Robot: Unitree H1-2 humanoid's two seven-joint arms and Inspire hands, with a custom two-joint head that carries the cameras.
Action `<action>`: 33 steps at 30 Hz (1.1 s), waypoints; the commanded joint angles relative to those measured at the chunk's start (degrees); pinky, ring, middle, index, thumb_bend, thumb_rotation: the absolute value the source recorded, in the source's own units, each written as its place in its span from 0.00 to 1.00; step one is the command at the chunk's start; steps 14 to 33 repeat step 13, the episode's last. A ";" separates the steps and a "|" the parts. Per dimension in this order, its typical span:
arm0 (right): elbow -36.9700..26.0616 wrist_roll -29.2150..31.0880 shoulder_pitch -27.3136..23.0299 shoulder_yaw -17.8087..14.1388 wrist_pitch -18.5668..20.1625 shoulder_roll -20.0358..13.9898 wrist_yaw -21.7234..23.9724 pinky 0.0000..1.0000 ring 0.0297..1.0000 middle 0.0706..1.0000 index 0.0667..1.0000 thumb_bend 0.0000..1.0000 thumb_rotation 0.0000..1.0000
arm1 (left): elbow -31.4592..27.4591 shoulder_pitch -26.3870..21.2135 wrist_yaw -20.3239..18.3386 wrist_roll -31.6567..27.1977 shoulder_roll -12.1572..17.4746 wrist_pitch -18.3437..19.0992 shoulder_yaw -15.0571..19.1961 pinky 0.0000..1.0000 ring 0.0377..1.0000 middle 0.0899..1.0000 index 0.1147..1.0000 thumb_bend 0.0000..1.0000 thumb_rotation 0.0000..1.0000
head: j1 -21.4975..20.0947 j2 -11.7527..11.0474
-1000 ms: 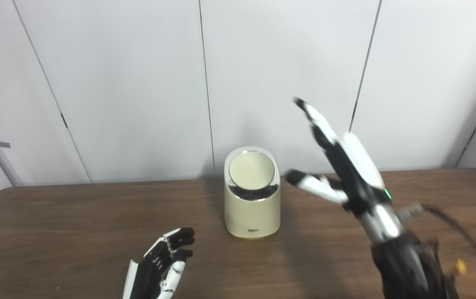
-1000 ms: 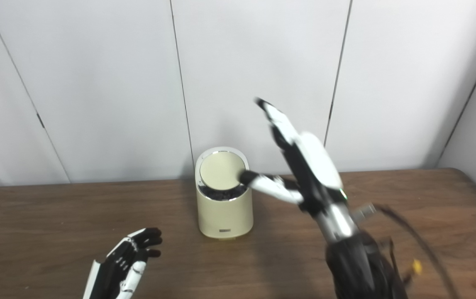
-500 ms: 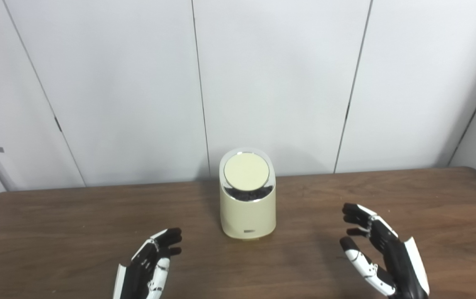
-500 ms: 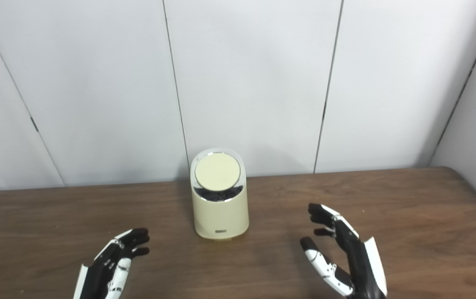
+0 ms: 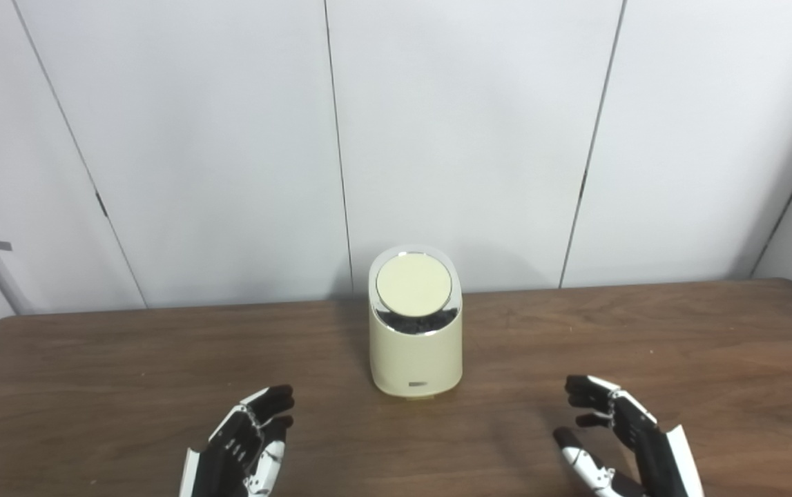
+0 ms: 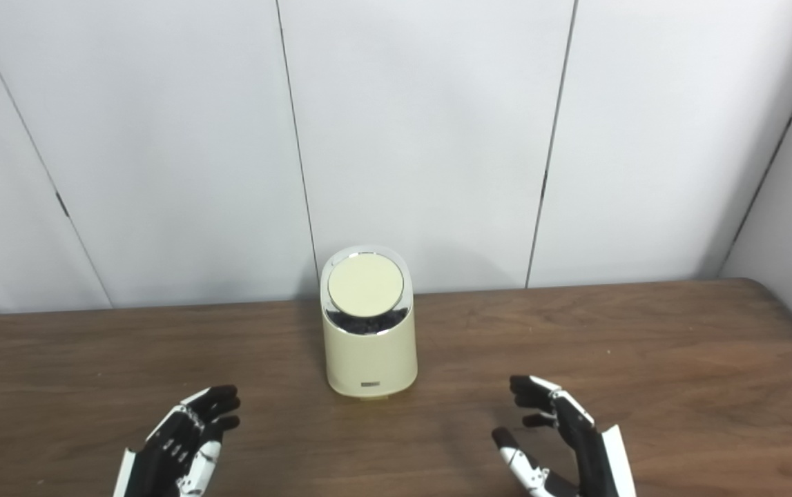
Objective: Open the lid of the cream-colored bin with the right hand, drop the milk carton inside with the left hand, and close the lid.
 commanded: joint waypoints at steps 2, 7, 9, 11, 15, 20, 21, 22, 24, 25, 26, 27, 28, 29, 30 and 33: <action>-0.08 -3.76 -1.73 0.50 -2.80 -0.63 -2.29 0.56 0.67 0.67 0.65 0.30 0.45 | -2.21 0.13 0.17 0.64 0.19 -0.01 0.06 0.72 0.77 0.76 0.72 0.24 0.35 | -0.02 0.10; -0.61 -4.46 -1.72 0.93 -1.50 -0.43 -2.58 0.54 0.65 0.66 0.64 0.29 0.36 | -3.12 0.34 0.44 1.52 0.11 0.57 0.06 0.72 0.76 0.76 0.72 0.24 0.33 | 0.00 0.51; -1.07 -4.95 -1.62 1.12 -0.67 -0.38 -2.33 0.53 0.65 0.66 0.64 0.28 0.36 | -3.27 0.36 0.41 1.67 0.22 0.66 0.05 0.71 0.76 0.76 0.72 0.23 0.31 | -0.03 0.56; -1.41 -5.25 -1.52 1.26 -0.16 -0.29 -2.22 0.53 0.65 0.66 0.64 0.28 0.36 | -3.31 0.33 0.60 2.20 0.25 0.70 0.07 0.70 0.75 0.75 0.71 0.22 0.26 | -0.06 0.57; -1.63 -5.08 -1.50 1.31 0.28 -0.12 -2.13 0.53 0.65 0.66 0.64 0.28 0.33 | -3.19 0.31 0.78 2.57 0.29 0.74 0.13 0.69 0.75 0.75 0.71 0.22 0.22 | -0.18 0.61; -1.63 -5.08 -1.50 1.31 0.28 -0.12 -2.13 0.53 0.65 0.66 0.64 0.28 0.33 | -3.19 0.31 0.78 2.57 0.29 0.74 0.13 0.69 0.75 0.75 0.71 0.22 0.22 | -0.18 0.61; -1.63 -5.08 -1.50 1.31 0.28 -0.12 -2.13 0.53 0.65 0.66 0.64 0.28 0.33 | -3.19 0.31 0.78 2.57 0.29 0.74 0.13 0.69 0.75 0.75 0.71 0.22 0.22 | -0.18 0.61; -1.63 -5.08 -1.50 1.31 0.28 -0.12 -2.13 0.53 0.65 0.66 0.64 0.28 0.33 | -3.19 0.31 0.78 2.57 0.29 0.74 0.13 0.69 0.75 0.75 0.71 0.22 0.22 | -0.18 0.61; -1.63 -5.08 -1.50 1.31 0.28 -0.12 -2.13 0.53 0.65 0.66 0.64 0.28 0.33 | -3.19 0.31 0.78 2.57 0.29 0.74 0.13 0.69 0.75 0.75 0.71 0.22 0.22 | -0.18 0.61; -1.63 -5.08 -1.50 1.31 0.28 -0.12 -2.13 0.53 0.65 0.66 0.64 0.28 0.33 | -3.19 0.31 0.78 2.57 0.29 0.74 0.13 0.69 0.75 0.75 0.71 0.22 0.22 | -0.18 0.61; -1.63 -5.08 -1.50 1.31 0.28 -0.12 -2.13 0.53 0.65 0.66 0.64 0.28 0.33 | -3.19 0.31 0.78 2.57 0.29 0.74 0.13 0.69 0.75 0.75 0.71 0.22 0.22 | -0.18 0.61; -1.63 -5.08 -1.50 1.31 0.28 -0.12 -2.13 0.53 0.65 0.66 0.64 0.28 0.33 | -3.19 0.31 0.78 2.57 0.29 0.74 0.13 0.69 0.75 0.75 0.71 0.22 0.22 | -0.18 0.61; -1.63 -5.08 -1.50 1.31 0.28 -0.12 -2.13 0.53 0.65 0.66 0.64 0.28 0.33 | -3.19 0.31 0.78 2.57 0.29 0.74 0.13 0.69 0.75 0.75 0.71 0.22 0.22 | -0.18 0.61; -1.63 -5.08 -1.50 1.31 0.28 -0.12 -2.13 0.53 0.65 0.66 0.64 0.28 0.33 | -3.19 0.31 0.78 2.57 0.29 0.74 0.13 0.69 0.75 0.75 0.71 0.22 0.22 | -0.18 0.61; -1.63 -5.08 -1.50 1.31 0.28 -0.12 -2.13 0.53 0.65 0.66 0.64 0.28 0.33 | -3.19 0.31 0.78 2.57 0.29 0.74 0.13 0.69 0.75 0.75 0.71 0.22 0.22 | -0.18 0.61; -1.63 -5.08 -1.50 1.31 0.28 -0.12 -2.13 0.53 0.65 0.66 0.64 0.28 0.33 | -3.19 0.31 0.78 2.57 0.29 0.74 0.13 0.69 0.75 0.75 0.71 0.22 0.22 | -0.18 0.61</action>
